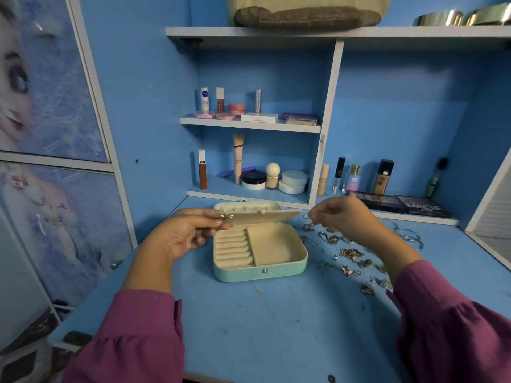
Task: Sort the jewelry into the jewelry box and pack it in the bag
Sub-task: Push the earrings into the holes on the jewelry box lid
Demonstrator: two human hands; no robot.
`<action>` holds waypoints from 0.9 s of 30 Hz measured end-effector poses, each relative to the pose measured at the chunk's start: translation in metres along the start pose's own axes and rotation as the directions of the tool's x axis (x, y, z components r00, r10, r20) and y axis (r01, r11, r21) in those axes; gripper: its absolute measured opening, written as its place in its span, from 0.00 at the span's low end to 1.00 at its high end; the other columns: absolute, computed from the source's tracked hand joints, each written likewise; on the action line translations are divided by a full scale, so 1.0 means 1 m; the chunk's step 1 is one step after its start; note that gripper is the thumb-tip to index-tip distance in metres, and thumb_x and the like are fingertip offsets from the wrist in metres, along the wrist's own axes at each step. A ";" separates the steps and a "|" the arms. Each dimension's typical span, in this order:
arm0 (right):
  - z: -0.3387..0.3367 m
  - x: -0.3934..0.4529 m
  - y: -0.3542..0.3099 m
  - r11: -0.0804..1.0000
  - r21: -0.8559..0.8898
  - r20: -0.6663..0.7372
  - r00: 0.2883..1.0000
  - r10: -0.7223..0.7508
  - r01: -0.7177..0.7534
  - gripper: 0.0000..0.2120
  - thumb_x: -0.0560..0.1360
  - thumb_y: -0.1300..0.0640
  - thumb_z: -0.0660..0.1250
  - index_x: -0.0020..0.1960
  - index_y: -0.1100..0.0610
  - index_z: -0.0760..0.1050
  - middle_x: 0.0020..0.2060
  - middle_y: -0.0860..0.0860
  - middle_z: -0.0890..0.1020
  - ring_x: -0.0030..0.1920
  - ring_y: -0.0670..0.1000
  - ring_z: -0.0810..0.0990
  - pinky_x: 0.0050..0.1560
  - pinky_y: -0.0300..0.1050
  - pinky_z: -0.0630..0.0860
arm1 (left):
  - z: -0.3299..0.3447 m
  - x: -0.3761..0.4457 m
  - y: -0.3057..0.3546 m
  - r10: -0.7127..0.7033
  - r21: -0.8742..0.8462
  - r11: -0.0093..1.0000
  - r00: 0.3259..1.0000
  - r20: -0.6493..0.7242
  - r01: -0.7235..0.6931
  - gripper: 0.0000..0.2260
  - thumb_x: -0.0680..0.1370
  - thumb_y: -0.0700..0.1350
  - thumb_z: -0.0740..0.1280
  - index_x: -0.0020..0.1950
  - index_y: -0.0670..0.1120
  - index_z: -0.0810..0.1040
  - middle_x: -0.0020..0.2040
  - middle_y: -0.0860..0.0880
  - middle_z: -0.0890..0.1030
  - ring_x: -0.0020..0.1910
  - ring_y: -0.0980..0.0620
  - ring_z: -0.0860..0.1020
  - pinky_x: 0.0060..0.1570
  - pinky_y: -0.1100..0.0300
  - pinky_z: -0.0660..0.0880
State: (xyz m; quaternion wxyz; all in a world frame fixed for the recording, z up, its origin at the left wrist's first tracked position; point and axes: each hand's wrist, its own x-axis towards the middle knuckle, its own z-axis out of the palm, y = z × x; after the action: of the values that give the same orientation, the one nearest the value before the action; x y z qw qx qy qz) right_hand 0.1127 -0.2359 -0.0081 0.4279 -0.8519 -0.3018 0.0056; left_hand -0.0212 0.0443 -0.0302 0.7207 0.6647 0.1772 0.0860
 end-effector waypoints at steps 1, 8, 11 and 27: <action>-0.001 -0.002 0.006 1.000 0.009 -0.006 1.000 0.023 -0.023 0.04 0.74 0.61 0.70 0.43 0.55 0.83 0.34 0.40 0.83 0.34 0.38 0.79 0.35 0.32 0.74 | 0.001 0.002 -0.001 0.017 0.008 1.000 1.000 -0.011 -0.016 0.06 0.73 0.35 0.69 0.49 0.42 0.81 0.40 0.44 0.85 0.26 0.59 0.75 0.24 0.69 0.65; -0.003 -0.010 0.023 0.969 -0.215 0.112 0.983 0.145 -0.118 0.04 0.72 0.54 0.72 0.39 0.49 0.82 0.37 0.43 0.83 0.39 0.44 0.79 0.39 0.39 0.75 | 0.015 0.016 -0.008 0.192 0.080 0.980 0.960 -0.203 -0.180 0.02 0.75 0.44 0.70 0.43 0.46 0.80 0.26 0.55 0.73 0.24 0.58 0.61 0.25 0.65 0.56; -0.004 -0.011 0.025 0.953 -0.275 0.152 0.973 0.174 -0.128 0.02 0.72 0.54 0.72 0.42 0.49 0.83 0.40 0.42 0.83 0.44 0.47 0.81 0.48 0.44 0.78 | 0.023 0.020 -0.010 0.243 0.086 0.970 0.938 -0.247 -0.228 0.03 0.76 0.43 0.69 0.43 0.46 0.79 0.30 0.56 0.79 0.20 0.62 0.67 0.28 0.63 0.61; -0.013 -0.019 0.014 0.866 -0.480 0.216 0.939 0.269 -0.139 0.02 0.68 0.53 0.75 0.40 0.51 0.84 0.39 0.47 0.83 0.40 0.48 0.79 0.41 0.44 0.79 | 0.027 0.045 -0.024 0.287 0.176 0.954 0.904 -0.317 -0.241 0.07 0.81 0.43 0.63 0.50 0.41 0.79 0.43 0.50 0.81 0.40 0.55 0.78 0.39 0.63 0.74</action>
State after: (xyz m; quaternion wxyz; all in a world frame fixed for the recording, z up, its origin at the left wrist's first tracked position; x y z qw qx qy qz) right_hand 0.1081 -0.2615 -0.0153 0.1659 -0.9466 -0.2584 0.0984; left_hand 0.0274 0.0325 -0.0587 0.6154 0.7039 0.2121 0.2843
